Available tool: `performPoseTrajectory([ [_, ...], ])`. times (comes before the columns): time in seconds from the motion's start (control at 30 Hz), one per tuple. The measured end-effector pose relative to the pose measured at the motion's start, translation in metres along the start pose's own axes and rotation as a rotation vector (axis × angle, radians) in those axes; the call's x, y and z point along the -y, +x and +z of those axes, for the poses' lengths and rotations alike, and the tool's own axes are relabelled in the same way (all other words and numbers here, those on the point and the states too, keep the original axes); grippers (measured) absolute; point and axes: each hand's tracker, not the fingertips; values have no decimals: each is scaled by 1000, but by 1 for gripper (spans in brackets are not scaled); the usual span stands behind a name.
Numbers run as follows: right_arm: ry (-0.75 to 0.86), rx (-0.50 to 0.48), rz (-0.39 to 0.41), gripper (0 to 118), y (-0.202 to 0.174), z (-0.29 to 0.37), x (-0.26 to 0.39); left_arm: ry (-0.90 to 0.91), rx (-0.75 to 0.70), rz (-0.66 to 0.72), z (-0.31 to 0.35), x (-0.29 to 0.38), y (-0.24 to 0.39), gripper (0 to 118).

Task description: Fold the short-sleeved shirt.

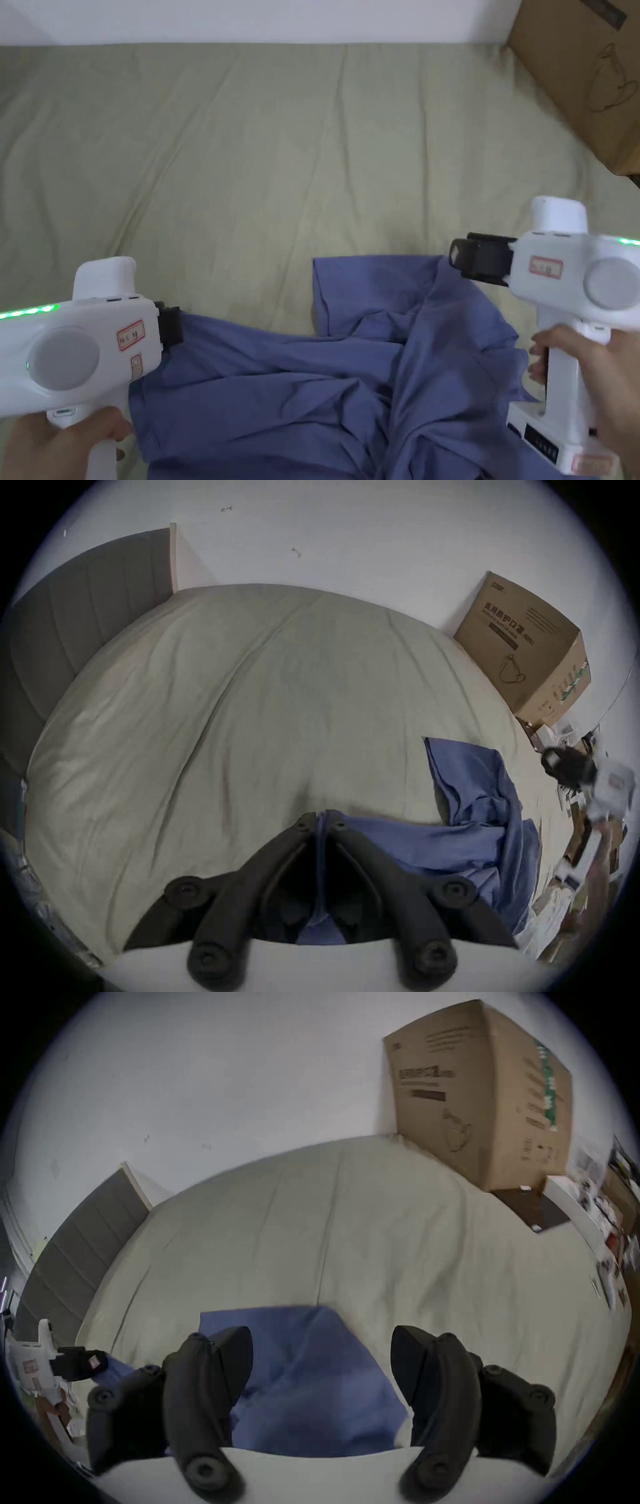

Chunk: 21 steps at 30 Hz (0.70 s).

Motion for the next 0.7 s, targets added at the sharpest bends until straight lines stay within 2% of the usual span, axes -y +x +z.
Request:
performPoseTrajectory([
  [0.1, -84, -25, 23, 86, -1, -51, -13, -9, -7, -8, -7, -1, -3, 3],
  [0.2, -221, 5, 25, 85, 5, -102, -7, -21, -11, -3, -14, -3, -9, 3],
  [0.23, -267, -6, 19, 72, 9, -117, -2, -25, -10, 1, -15, -4, -11, 3],
  [0.27, -306, -9, 6, 68, 13, -127, 4, -28, -9, 3, -16, -4, -12, 3],
  [0.3, -278, 51, 74, 67, 14, -129, 7, -32, -8, 1, -16, -5, -12, 3],
  [0.33, -258, -10, 82, 54, 12, -122, 4, -34, -8, -4, -16, -5, -12, 3],
  [0.37, -266, 3, 94, 29, 10, -113, 0, -35, -7, -19, -16, -6, -12, 3],
  [0.4, -233, 44, 147, 2, 9, -107, -1, -38, -9, -27, -17, -7, -12, 3],
  [0.43, -226, 84, 181, 2, 9, -103, -2, -36, -11, -29, -16, -7, -11, 3],
  [0.5, -271, 4, 121, 2, 9, -97, 0, -36, -10, -22, -15, -9, -13, 3],
  [0.6, -217, 50, 149, 2, 8, -75, 0, -25, -11, -18, -3, -13, -13, 3],
  [0.7, -161, 14, 108, 2, 13, -36, -17, 3, -17, -43, 17, -19, -12, 3],
])
